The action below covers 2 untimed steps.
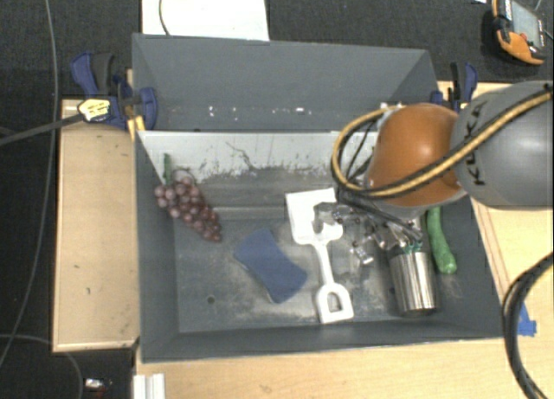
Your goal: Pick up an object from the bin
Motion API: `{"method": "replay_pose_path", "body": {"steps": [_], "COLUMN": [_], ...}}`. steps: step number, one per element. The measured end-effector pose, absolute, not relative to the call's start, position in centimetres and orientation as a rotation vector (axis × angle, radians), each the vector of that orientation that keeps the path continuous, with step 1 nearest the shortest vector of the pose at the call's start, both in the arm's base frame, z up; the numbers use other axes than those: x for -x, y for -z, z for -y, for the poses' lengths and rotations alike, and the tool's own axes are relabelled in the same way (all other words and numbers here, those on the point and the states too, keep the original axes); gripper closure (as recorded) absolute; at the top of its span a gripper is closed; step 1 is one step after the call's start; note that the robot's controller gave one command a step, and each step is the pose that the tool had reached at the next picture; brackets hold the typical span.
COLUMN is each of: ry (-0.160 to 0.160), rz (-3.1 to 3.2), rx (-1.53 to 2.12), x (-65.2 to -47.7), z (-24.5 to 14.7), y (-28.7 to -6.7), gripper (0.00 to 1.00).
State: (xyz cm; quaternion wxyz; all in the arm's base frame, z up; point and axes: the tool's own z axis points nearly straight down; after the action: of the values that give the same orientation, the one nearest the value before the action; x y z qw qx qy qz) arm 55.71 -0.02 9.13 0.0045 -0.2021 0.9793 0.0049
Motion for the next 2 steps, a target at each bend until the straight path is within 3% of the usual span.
{"method": "replay_pose_path", "body": {"steps": [1, 2], "ry": [-0.014, -0.016], "rz": [-3.028, -3.039], "rx": [0.806, 0.758], "x": [-49.83, -50.12], "z": [2.55, 2.55], "y": [-7.00, -7.03], "gripper": [0.00, 0.00]}}
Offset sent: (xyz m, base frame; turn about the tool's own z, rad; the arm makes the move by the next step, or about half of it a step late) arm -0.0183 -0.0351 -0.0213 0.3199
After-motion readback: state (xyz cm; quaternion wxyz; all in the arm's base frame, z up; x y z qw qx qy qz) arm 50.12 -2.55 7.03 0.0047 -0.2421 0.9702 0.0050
